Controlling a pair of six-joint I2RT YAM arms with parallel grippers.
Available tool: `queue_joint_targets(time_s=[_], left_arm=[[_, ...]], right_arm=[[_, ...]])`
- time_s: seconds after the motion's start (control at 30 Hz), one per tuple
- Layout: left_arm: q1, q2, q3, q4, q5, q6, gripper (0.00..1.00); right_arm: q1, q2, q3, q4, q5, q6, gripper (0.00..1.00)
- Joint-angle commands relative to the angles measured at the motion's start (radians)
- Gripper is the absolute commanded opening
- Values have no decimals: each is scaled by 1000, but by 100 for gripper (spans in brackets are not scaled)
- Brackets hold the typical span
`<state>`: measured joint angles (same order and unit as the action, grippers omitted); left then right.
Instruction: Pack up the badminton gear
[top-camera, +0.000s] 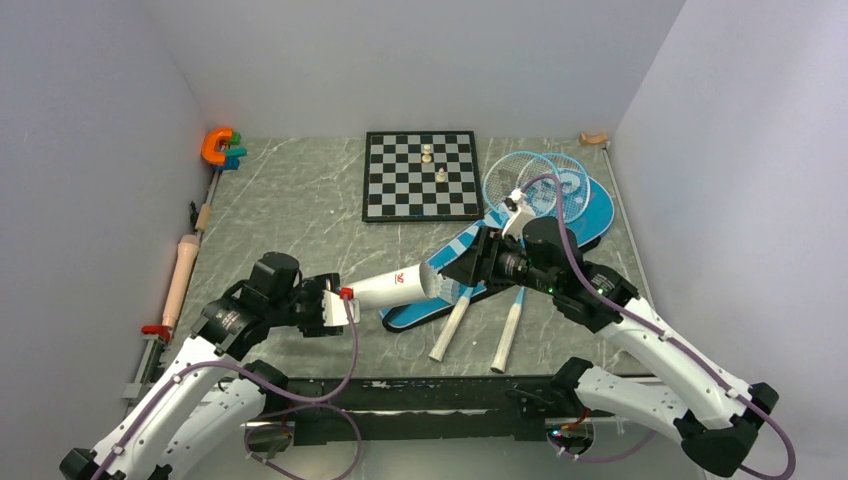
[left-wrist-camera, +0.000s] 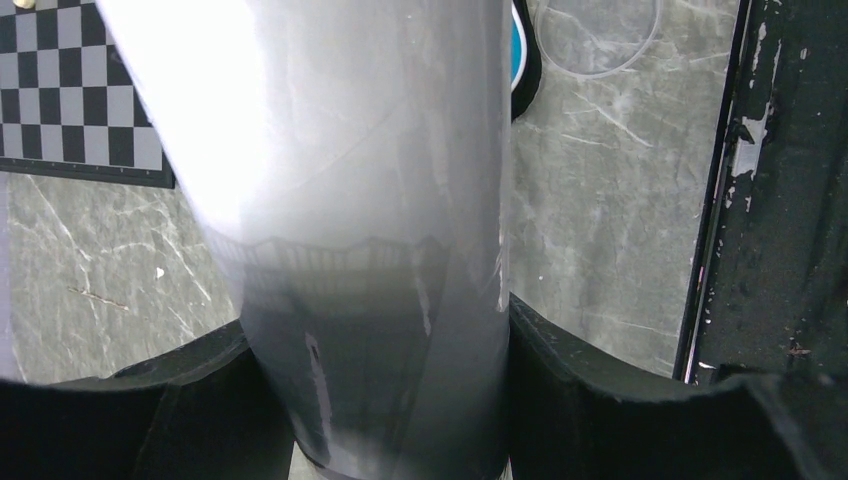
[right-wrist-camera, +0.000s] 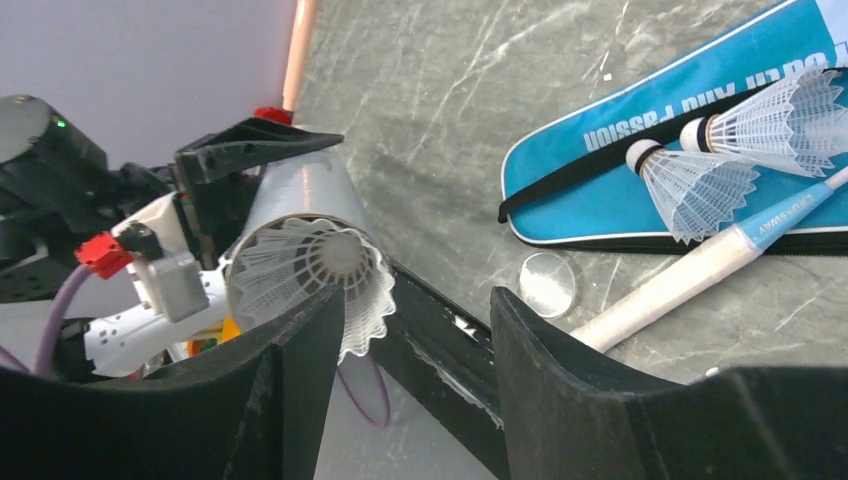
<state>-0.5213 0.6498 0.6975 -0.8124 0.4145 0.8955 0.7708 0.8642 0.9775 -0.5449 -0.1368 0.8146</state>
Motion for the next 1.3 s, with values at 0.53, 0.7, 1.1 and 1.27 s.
queue_joint_targets(time_s=[0.53,0.7,1.1,1.27], left_arm=[[0,5,88,49,31,-3,57],[3,8,99,34,40,5,57],[4,-10,41,-4,27,40,57],[3,-16,43,-11,36,37,57]], right_arm=[[33,97,-68,129,-41,11,57],[67,136,-44,173,-40,23,59],[-48,4,49,-24,35,-13,72],[-210,24,-19,-56,-23,-37,72]])
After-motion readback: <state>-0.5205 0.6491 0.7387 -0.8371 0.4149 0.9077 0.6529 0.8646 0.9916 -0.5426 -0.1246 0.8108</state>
